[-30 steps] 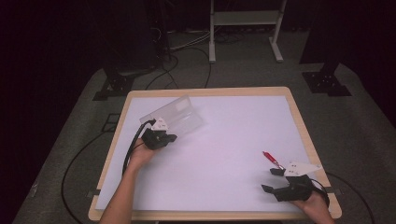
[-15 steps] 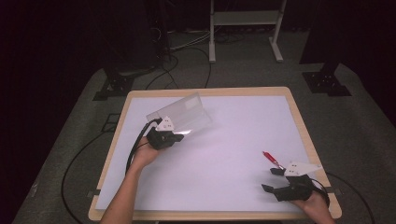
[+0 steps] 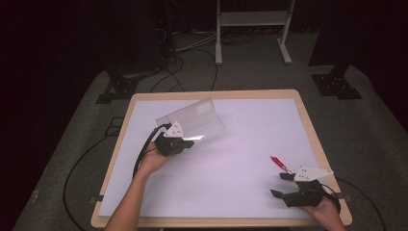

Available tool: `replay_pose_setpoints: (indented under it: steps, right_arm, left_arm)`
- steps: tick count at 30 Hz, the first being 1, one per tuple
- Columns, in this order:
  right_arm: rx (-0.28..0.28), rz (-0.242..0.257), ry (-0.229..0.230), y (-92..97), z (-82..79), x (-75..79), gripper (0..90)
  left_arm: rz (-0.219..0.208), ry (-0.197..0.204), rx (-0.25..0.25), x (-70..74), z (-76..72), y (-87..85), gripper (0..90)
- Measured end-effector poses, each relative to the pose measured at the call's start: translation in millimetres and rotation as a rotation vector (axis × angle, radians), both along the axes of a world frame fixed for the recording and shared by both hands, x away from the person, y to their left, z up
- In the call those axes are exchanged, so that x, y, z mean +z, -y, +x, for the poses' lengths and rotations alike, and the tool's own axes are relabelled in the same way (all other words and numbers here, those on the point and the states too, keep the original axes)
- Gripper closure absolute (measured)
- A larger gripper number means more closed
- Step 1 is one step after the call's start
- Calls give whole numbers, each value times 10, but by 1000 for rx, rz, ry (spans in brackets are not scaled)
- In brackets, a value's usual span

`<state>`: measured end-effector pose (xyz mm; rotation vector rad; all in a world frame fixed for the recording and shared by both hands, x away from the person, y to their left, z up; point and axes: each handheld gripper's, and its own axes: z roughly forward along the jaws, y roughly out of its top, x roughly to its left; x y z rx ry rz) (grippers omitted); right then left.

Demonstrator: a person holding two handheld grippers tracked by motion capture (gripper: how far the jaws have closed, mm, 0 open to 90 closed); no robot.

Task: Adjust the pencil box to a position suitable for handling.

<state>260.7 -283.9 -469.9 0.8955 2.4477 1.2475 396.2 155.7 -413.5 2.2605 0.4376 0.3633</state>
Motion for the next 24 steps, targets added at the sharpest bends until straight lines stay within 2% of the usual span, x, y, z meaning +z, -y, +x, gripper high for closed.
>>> replay_pose_setpoints:
  steps: [24]
  right_arm:
    - [-13, 2, 11, 42, 1, 25, 263]
  left_arm:
    - [-6, 13, -88, 86, -171, 219, 897]
